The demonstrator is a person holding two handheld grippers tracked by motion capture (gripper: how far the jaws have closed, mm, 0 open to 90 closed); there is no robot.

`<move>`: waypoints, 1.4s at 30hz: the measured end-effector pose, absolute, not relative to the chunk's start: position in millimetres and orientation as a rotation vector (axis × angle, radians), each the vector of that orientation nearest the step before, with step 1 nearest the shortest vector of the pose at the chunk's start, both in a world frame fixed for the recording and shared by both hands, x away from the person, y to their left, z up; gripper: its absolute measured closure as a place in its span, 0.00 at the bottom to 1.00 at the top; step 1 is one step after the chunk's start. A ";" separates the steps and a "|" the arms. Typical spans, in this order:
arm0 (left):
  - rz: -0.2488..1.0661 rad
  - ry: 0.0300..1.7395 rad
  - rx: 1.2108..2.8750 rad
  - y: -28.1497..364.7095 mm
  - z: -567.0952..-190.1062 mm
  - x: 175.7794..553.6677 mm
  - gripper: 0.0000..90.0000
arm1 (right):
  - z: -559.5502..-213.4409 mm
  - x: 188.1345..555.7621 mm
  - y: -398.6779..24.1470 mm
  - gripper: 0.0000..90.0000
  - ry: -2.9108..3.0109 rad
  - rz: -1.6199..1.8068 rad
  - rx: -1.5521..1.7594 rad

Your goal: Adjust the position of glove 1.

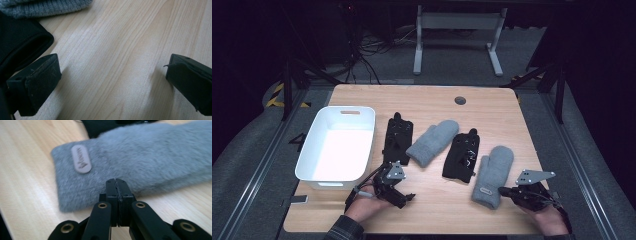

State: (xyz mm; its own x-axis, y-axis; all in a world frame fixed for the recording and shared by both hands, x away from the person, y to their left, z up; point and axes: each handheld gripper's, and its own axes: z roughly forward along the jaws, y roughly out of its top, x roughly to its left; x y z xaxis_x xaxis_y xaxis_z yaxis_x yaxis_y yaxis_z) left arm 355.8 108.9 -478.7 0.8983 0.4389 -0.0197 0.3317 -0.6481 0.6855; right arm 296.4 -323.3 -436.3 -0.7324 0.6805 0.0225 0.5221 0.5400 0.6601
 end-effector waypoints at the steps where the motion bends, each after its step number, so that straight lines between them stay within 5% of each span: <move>1: 0.191 0.548 2.331 108.9 -478.7 355.8 0.00 | -436.7 296.1 -321.6 1.00 2.555 0.979 0.996; 23: 0.190 0.546 2.330 108.8 -478.7 355.9 0.00 | -437.9 303.2 -263.8 1.00 2.690 1.074 0.773; 31: 0.190 0.546 2.330 108.7 -478.7 356.0 0.00 | -416.4 337.0 -285.1 1.00 2.563 1.087 0.839; 42: 0.189 0.549 2.327 108.5 -478.9 355.7 0.00 | -441.7 350.7 -288.3 1.00 2.634 0.988 0.897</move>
